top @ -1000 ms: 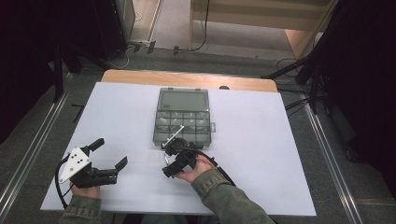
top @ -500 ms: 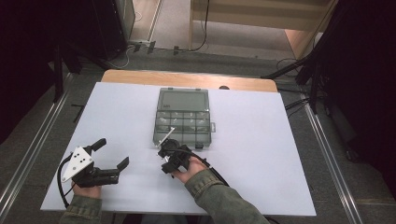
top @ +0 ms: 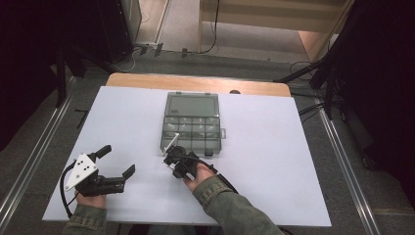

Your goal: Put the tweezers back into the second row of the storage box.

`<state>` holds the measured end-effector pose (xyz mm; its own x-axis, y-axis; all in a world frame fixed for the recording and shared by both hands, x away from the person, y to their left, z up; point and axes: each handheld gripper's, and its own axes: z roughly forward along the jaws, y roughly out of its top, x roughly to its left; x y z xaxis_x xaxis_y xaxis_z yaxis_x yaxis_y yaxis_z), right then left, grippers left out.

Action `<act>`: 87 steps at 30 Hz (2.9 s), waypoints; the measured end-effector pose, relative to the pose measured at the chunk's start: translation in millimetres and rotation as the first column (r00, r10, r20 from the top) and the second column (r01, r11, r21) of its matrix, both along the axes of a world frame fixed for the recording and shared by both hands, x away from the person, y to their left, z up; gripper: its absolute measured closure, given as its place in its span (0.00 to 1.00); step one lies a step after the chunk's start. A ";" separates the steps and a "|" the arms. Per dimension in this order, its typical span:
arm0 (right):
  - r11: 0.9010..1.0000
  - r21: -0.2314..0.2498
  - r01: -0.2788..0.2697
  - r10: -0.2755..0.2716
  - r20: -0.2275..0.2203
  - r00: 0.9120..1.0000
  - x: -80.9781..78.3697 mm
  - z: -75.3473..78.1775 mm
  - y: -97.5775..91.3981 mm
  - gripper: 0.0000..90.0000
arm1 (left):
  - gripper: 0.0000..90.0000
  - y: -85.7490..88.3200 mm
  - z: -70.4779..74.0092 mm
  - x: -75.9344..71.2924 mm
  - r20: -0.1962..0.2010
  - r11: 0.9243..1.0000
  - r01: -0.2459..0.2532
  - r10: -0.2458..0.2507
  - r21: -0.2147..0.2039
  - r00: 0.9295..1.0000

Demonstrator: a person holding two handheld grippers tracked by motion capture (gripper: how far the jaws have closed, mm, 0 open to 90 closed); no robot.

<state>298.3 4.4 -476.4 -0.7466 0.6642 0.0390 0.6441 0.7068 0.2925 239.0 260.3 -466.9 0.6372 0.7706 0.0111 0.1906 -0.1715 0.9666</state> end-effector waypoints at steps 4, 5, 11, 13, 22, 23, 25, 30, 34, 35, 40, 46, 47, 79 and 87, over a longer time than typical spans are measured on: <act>1.000 -0.007 -0.010 0.010 0.005 1.000 -0.8 0.1 0.0 0.95 | 0.00 -0.2 -0.1 -0.2 0.000 1.000 -0.001 0.001 -0.005 1.000; 1.000 -0.013 -0.020 0.021 0.005 1.000 -2.0 0.4 0.0 0.95 | 0.00 0.0 0.0 -0.2 0.001 1.000 0.001 -0.001 -0.003 1.000; 0.999 0.008 -0.032 0.032 -0.017 0.999 -1.5 2.5 -4.3 0.95 | 0.00 -0.4 -0.2 0.0 -0.003 1.000 0.003 -0.003 -0.004 1.000; 1.000 0.013 -0.026 0.027 -0.018 0.999 -1.2 4.8 -6.1 0.95 | 0.00 -0.6 -0.2 0.0 -0.003 1.000 0.005 -0.005 -0.002 1.000; 0.999 0.042 -0.023 0.024 -0.007 1.000 0.3 15.9 -19.4 0.97 | 0.00 -1.0 -0.6 0.4 -0.004 1.000 0.008 -0.008 0.001 1.000; 0.999 0.042 -0.023 0.024 -0.007 1.000 0.3 15.9 -19.4 0.97 | 0.00 -1.1 -0.7 0.4 -0.004 1.000 0.007 -0.007 0.001 1.000; 0.998 0.051 -0.025 0.026 -0.005 1.000 1.4 19.1 -22.8 0.97 | 0.00 -1.2 -0.7 0.4 -0.007 1.000 0.008 -0.008 0.001 1.000; 0.996 0.087 -0.017 0.016 0.015 1.000 5.7 35.5 -35.0 0.97 | 0.00 -2.8 -1.2 1.5 -0.011 1.000 0.016 -0.016 0.007 1.000; 0.995 0.100 -0.017 0.014 0.025 1.000 8.6 41.3 -39.1 0.97 | 0.00 -4.8 -1.5 1.6 -0.012 1.000 0.023 -0.023 0.011 1.000; 0.995 0.103 -0.016 0.013 0.031 0.999 9.5 42.7 -40.3 0.97 | 0.00 -5.1 -1.6 1.7 -0.011 1.000 0.025 -0.024 0.011 1.000; 0.989 0.150 0.011 -0.016 0.033 0.999 16.6 51.6 -48.9 0.97 | 0.00 -4.8 -1.9 1.8 -0.013 1.000 0.026 -0.026 0.014 1.000; 0.983 0.182 0.030 -0.042 0.062 0.997 25.1 63.7 -57.1 0.97 | 0.00 -4.8 -1.9 1.7 -0.014 1.000 0.026 -0.026 0.011 1.000; 0.983 0.181 0.035 -0.048 0.066 0.997 26.7 65.1 -58.3 0.97 | 0.00 -4.9 -1.9 2.0 -0.015 0.999 0.029 -0.028 0.016 0.999; 0.985 0.155 0.080 -0.100 0.126 0.987 74.4 47.2 -86.5 0.97 | 0.00 -6.0 -0.1 -0.1 0.008 0.999 0.036 -0.036 0.010 0.999; 0.994 0.105 0.024 -0.042 0.176 0.984 73.2 43.0 -78.3 0.97 | 0.00 -5.8 0.4 -0.6 0.015 0.999 0.033 -0.033 0.008 0.999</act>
